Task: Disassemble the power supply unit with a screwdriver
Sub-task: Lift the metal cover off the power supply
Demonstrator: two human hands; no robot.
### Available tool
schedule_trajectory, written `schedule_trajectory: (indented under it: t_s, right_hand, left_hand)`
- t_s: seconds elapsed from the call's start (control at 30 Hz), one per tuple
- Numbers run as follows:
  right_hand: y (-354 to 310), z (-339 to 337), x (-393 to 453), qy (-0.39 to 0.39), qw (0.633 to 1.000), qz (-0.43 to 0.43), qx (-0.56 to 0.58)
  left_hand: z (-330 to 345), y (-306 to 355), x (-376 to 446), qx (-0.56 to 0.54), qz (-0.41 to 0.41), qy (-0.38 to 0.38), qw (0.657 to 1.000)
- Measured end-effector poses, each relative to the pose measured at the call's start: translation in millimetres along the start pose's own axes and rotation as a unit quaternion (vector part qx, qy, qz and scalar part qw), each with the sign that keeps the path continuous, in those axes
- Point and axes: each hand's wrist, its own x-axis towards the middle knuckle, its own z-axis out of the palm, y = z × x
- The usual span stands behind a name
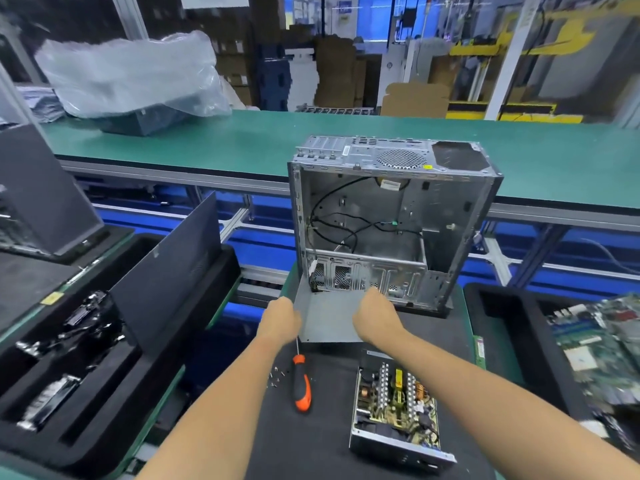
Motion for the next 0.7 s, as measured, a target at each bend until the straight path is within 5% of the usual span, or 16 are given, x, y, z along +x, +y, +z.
schedule_trajectory:
  t_s: [0.7]
  right_hand:
    - [11.7, 31.1, 15.8, -0.104, 0.989, 0.076, -0.073]
  left_hand:
    - [28.7, -22.3, 1.2, -0.008, 0.047, 0.044, 0.998]
